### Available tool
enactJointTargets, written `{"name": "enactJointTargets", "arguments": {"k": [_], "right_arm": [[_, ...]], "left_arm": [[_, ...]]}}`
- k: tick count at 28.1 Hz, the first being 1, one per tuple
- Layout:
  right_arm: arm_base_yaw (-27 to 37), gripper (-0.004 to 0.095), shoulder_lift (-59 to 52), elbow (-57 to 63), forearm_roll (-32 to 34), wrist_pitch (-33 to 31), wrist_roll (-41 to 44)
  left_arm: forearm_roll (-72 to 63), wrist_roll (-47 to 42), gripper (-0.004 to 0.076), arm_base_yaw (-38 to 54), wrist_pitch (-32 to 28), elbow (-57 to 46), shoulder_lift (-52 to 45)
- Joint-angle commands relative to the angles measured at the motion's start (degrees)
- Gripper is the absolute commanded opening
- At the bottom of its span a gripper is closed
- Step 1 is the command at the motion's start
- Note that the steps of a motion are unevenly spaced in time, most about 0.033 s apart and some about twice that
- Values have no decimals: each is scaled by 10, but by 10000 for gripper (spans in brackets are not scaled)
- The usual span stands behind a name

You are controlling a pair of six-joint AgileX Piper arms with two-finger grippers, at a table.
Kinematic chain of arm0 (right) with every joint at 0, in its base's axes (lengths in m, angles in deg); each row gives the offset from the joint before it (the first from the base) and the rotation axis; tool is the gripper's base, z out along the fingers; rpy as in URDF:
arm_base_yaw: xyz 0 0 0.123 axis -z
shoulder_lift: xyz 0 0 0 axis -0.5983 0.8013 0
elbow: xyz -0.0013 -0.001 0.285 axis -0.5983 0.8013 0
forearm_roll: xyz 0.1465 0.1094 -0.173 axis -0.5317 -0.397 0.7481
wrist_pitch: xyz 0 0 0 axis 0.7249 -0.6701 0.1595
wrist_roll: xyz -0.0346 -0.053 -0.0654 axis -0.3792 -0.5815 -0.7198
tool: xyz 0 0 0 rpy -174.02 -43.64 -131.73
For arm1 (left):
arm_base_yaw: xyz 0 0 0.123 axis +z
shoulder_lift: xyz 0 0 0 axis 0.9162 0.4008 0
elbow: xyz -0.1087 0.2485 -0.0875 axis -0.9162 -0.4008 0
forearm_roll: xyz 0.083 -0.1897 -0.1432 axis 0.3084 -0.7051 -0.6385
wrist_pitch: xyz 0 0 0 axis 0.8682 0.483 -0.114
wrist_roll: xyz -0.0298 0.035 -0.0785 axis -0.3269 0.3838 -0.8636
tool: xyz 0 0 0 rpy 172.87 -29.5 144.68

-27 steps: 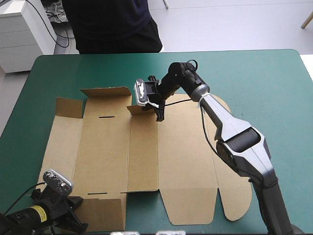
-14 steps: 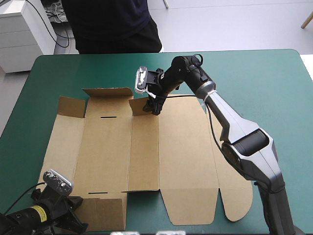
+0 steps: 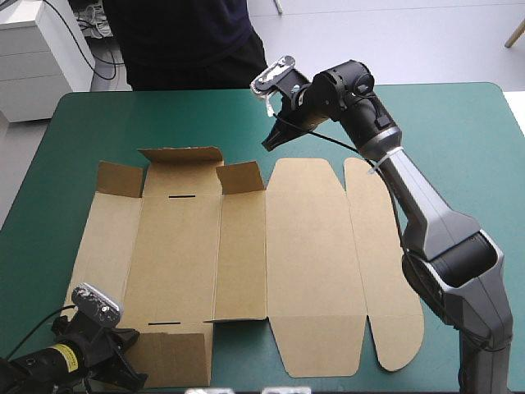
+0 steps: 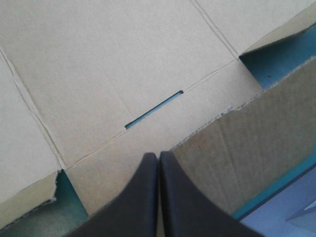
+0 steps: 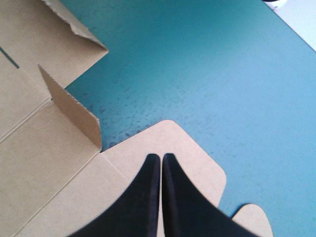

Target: Fold the box

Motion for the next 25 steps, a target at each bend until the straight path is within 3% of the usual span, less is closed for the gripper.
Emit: {"name": "enactJointTargets", "arguments": {"k": [1,6,9,16,25], "right_arm": [[8,-20,-60,-19,33,22,46],[38,-20,-81,-18,30,22,82],[67,-20,-111,18,9,22,84],[110,-20,-201,197,10,22,73],[143,-20,-348,434,12,56,64]], "left_arm": [[-4,-4,-8,-2,-29,58,5],[31,-21,-8,-2,-21,149,14],[87,-45,-8,-2,21,215,48],[147,-67,-8,-2,60,307,162],[140,-50,-3,-2,56,391,316]]}}
